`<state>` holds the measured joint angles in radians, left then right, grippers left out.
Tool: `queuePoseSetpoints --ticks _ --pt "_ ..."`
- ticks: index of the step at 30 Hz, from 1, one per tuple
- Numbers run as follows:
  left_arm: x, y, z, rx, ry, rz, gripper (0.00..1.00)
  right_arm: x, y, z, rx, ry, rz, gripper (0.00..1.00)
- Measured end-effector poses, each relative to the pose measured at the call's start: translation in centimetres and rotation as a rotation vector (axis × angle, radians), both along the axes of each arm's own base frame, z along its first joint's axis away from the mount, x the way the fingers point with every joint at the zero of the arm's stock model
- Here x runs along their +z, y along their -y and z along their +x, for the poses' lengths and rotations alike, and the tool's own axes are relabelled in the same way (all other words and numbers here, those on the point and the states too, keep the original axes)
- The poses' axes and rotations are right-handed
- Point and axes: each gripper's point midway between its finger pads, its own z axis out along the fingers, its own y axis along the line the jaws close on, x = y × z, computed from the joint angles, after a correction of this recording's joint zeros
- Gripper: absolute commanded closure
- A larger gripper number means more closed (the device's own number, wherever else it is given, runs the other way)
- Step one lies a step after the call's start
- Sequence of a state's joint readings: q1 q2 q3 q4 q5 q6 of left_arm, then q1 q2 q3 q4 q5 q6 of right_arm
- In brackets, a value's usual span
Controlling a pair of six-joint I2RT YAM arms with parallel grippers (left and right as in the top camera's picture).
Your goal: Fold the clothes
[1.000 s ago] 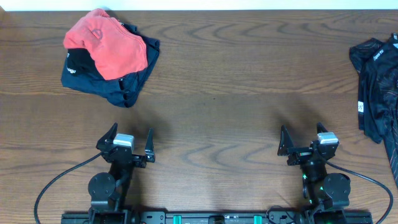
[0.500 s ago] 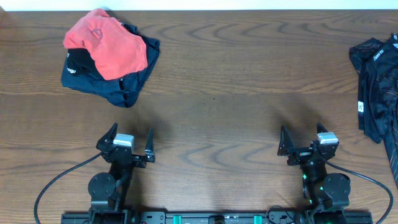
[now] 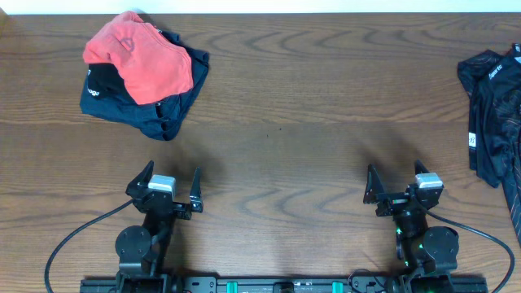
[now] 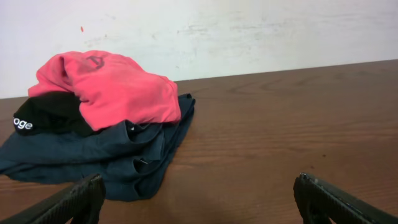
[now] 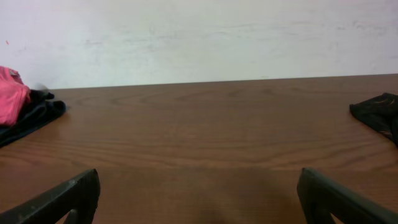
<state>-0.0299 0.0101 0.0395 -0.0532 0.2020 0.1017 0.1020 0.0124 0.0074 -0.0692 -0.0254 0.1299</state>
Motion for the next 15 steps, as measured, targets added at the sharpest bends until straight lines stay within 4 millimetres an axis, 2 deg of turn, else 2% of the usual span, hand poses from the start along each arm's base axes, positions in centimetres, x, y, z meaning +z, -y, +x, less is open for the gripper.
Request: queuePoseSetpoints --ticks 6,11,15 --pt "0.0 0.1 0.0 0.007 -0.022 -0.115 0.02 0.4 0.2 0.0 -0.01 0.015 0.002 0.01" --pt "-0.1 0.2 0.0 0.017 -0.052 -0.254 0.02 2.7 0.1 0.1 -0.007 0.105 0.062 0.01" --pt "-0.3 0.7 -0.1 0.0 -0.086 -0.354 0.02 2.9 -0.3 -0.1 0.016 0.091 0.087 0.01"
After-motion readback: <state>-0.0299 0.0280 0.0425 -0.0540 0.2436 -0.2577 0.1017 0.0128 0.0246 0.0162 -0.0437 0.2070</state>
